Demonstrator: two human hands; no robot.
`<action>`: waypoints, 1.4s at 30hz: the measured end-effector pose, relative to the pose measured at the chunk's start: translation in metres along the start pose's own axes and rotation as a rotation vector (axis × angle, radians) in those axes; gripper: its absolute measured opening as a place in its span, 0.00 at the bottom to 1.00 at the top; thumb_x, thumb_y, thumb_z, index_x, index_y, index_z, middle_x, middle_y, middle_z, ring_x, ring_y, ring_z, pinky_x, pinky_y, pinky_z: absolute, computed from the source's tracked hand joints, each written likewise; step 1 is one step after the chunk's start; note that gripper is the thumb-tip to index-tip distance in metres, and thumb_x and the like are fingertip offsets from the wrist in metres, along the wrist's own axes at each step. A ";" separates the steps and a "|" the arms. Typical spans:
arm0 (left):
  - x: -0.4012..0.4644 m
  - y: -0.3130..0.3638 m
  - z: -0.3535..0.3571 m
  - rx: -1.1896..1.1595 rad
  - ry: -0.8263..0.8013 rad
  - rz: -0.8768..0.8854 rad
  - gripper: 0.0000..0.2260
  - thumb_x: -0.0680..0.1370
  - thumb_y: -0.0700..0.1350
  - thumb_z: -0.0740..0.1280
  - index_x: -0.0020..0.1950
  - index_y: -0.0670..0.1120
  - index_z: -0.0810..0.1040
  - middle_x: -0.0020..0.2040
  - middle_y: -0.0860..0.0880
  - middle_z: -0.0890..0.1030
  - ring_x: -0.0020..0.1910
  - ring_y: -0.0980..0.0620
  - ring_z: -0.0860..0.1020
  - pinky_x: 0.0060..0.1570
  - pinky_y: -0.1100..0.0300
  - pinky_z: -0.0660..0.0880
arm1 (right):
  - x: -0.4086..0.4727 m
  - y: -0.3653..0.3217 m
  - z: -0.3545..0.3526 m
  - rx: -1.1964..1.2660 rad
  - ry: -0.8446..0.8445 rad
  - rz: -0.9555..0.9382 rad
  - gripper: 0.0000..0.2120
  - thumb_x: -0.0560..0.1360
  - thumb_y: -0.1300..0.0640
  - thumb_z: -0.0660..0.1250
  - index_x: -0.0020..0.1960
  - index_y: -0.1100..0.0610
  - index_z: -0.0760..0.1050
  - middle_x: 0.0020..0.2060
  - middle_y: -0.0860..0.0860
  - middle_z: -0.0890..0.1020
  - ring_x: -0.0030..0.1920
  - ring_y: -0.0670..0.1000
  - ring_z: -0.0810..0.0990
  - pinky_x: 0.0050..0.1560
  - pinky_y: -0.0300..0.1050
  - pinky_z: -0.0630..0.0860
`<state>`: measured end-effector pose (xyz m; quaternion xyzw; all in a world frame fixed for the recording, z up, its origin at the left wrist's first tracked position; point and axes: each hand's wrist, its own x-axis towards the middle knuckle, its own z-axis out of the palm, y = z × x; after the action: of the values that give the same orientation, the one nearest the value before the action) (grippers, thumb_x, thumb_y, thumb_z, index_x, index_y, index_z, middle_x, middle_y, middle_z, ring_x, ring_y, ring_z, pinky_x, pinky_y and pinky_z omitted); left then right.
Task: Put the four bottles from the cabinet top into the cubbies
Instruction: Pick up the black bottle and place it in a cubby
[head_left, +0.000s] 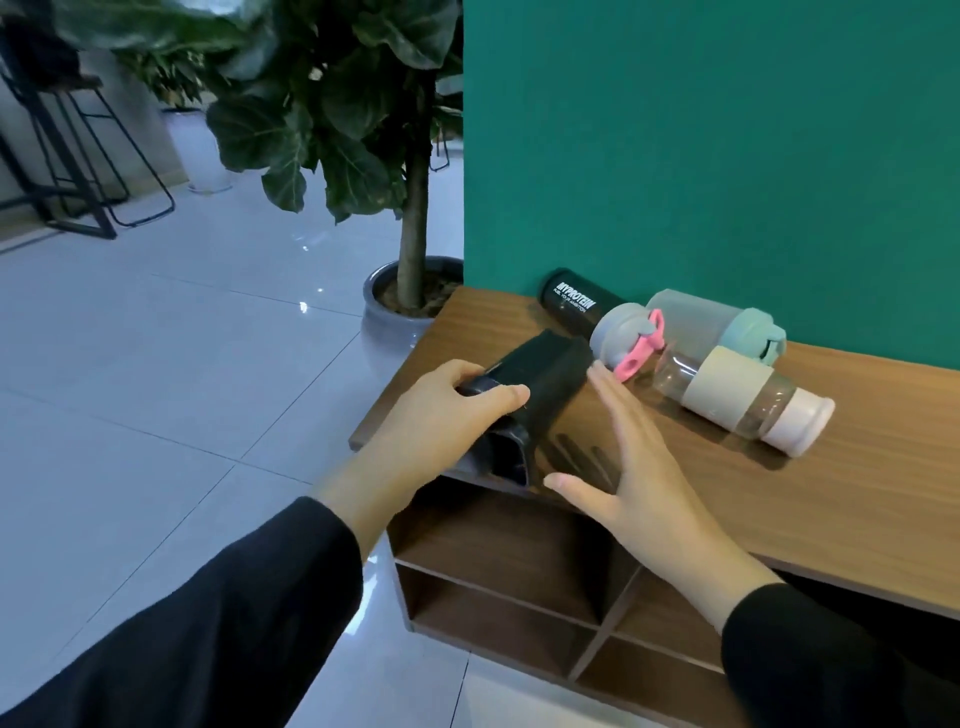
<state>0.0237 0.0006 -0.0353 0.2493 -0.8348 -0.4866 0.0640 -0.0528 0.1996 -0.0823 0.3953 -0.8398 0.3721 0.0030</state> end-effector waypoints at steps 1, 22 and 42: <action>-0.016 0.004 -0.008 0.058 -0.009 0.023 0.22 0.73 0.64 0.71 0.65 0.58 0.78 0.55 0.58 0.81 0.52 0.56 0.78 0.51 0.57 0.74 | -0.001 -0.006 -0.003 -0.074 -0.020 -0.064 0.47 0.71 0.40 0.73 0.79 0.39 0.46 0.79 0.36 0.47 0.78 0.36 0.45 0.75 0.42 0.51; -0.063 -0.094 -0.011 0.302 -0.371 -0.125 0.36 0.72 0.65 0.73 0.77 0.57 0.66 0.62 0.55 0.76 0.55 0.55 0.78 0.43 0.68 0.74 | -0.093 -0.011 0.141 0.181 -0.408 0.506 0.47 0.60 0.45 0.81 0.69 0.35 0.56 0.61 0.34 0.67 0.65 0.40 0.69 0.66 0.40 0.69; 0.074 -0.148 0.047 0.748 -0.292 -0.012 0.17 0.73 0.57 0.72 0.55 0.47 0.82 0.47 0.47 0.84 0.46 0.48 0.83 0.52 0.52 0.83 | -0.047 0.022 0.162 0.071 -0.431 0.518 0.35 0.78 0.44 0.66 0.80 0.41 0.51 0.77 0.42 0.63 0.75 0.43 0.63 0.65 0.34 0.64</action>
<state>-0.0044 -0.0575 -0.1951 0.1883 -0.9532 -0.1800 -0.1533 0.0119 0.1380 -0.2275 0.2384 -0.8801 0.2975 -0.2830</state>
